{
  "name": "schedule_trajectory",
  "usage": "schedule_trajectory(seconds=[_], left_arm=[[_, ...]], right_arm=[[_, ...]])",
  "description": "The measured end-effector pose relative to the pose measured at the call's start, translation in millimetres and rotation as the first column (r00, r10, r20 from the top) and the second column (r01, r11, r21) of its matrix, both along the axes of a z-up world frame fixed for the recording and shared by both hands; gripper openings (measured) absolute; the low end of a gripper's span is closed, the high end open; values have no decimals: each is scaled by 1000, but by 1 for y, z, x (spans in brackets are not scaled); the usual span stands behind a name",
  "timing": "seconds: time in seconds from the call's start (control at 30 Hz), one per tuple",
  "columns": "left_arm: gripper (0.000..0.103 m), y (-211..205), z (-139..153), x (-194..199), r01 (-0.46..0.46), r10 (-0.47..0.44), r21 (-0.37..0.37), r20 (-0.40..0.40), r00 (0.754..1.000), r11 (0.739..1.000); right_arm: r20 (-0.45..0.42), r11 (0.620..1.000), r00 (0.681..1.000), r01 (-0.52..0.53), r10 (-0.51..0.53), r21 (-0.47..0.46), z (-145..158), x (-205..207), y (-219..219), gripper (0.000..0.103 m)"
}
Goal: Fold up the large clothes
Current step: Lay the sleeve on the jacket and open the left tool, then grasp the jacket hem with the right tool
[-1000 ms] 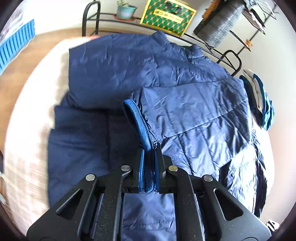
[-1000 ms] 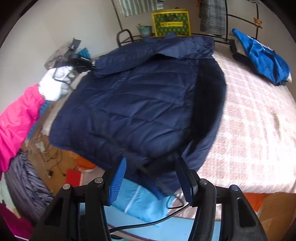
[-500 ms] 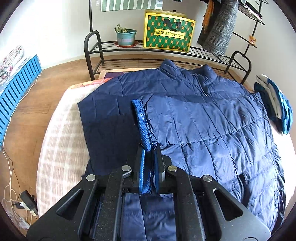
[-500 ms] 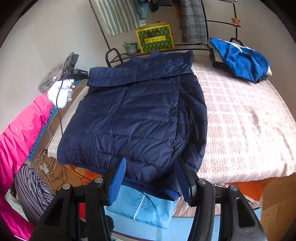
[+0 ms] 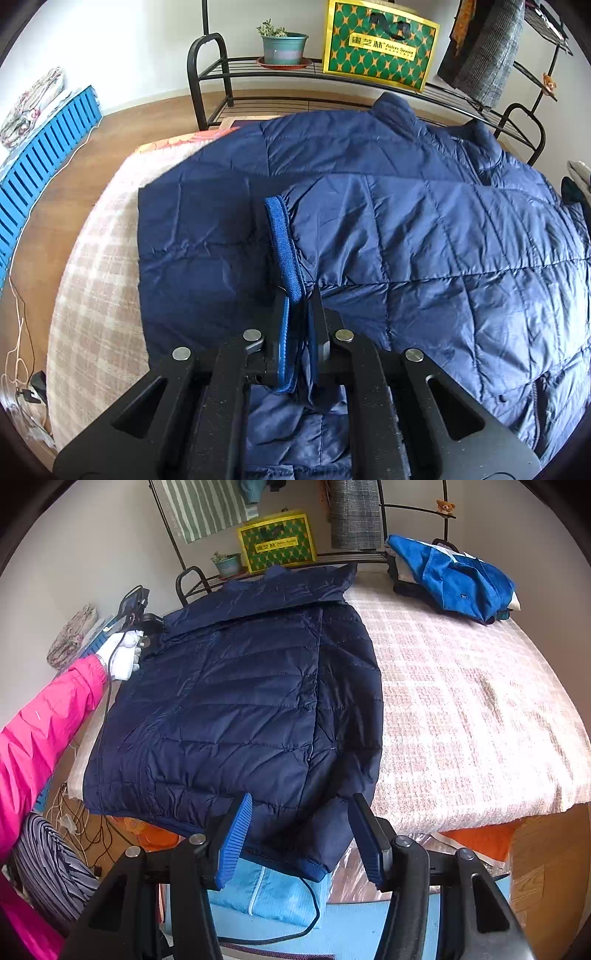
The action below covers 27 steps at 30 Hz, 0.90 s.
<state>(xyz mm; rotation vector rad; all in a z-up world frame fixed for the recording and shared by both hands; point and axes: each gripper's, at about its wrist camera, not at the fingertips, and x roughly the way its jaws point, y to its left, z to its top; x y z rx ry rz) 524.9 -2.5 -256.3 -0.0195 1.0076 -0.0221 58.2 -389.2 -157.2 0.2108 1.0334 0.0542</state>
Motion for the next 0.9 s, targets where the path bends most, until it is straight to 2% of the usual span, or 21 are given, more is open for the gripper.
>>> schedule_trajectory(seconds=[0.03,0.07,0.1,0.13,0.3,0.43,0.63,0.7,0.77,0.9], left_arm=[[8,-1,-2,-1,-3,3,6,0,1000,1000],[13,-2,-2,-1,-7,7,13,0,1000,1000],[25,-2,-1,-2,-16,16,19,-8,1000,1000],[29,-1,1,-3,-23,23,13,-16,1000,1000],[48,20,38,-33,-15,17,-74,23,1000,997],[49,46,74,-82,8,-1,-98,73,997,995],[58,88,100,-170,-14,24,-179,55,998,984],[63,99,103,-198,-27,35,-186,40,999,982],[64,107,102,-230,-44,48,-202,15,999,978],[64,119,88,-282,-69,65,-214,-26,998,974]], right_arm=[[-1,1000,1000,2,-2,6,-2,2,-1,56],[-1,1000,1000,5,-5,5,-3,4,-1,57],[0,1000,1000,3,-3,2,-4,5,-1,57],[2,1000,1000,2,-2,-3,-4,7,-1,56],[29,1000,1000,-11,12,-26,-5,18,-2,56],[38,999,999,-6,7,-34,-8,25,-10,56],[72,999,997,-6,9,-42,-11,29,-23,58],[85,999,996,-2,5,-37,-12,32,-29,62],[97,1000,995,-13,15,-27,-14,37,-35,64],[112,998,994,-7,14,-65,-18,44,-47,66]])
